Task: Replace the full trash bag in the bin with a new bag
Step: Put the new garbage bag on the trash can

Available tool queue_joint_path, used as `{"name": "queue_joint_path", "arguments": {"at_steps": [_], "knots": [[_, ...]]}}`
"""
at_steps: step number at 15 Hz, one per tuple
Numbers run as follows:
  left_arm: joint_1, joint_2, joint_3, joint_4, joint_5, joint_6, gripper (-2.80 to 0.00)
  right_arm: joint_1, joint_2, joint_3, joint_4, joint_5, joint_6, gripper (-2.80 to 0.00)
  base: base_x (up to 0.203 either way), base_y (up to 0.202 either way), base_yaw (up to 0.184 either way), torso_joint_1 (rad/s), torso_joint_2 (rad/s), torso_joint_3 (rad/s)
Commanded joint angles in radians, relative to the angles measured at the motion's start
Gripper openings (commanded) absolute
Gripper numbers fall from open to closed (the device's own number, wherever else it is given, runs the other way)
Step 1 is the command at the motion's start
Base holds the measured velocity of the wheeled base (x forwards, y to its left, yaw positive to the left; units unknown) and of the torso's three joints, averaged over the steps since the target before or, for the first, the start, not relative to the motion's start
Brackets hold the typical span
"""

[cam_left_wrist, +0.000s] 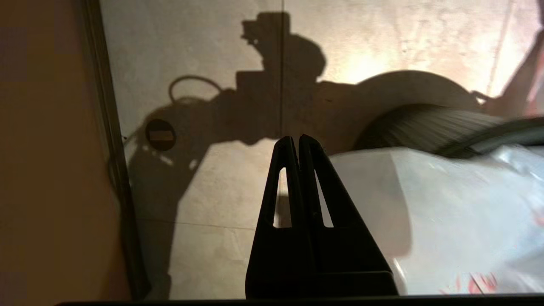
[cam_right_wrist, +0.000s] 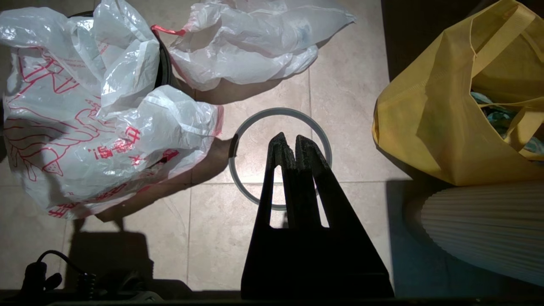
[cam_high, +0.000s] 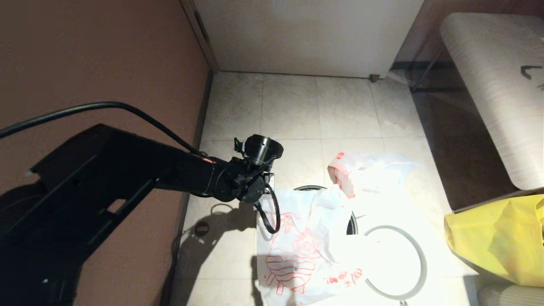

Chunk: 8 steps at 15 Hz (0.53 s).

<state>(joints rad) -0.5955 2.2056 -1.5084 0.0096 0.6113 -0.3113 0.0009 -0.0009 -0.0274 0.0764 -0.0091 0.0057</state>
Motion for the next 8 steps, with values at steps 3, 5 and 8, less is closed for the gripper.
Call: {"name": "queue_joint_path", "arguments": {"at_steps": [3,5,8], "knots": [[-0.032,0.111,-0.027,0.009,-0.011,-0.009,-2.8,0.001,0.001,0.0,0.0,0.0,0.0,-2.8,0.0,0.0,0.0,0.0,0.0,0.0],[-0.095,0.072,0.046,0.005,-0.015,-0.017,-2.8,0.001,0.001,0.0,0.0,0.0,0.0,-2.8,0.0,0.0,0.0,0.0,0.0,0.0],[-0.15,0.048,0.089,0.003,-0.019,-0.038,-2.8,0.001,0.001,0.0,0.0,0.0,0.0,-2.8,0.0,0.0,0.0,0.0,0.0,0.0]]}}
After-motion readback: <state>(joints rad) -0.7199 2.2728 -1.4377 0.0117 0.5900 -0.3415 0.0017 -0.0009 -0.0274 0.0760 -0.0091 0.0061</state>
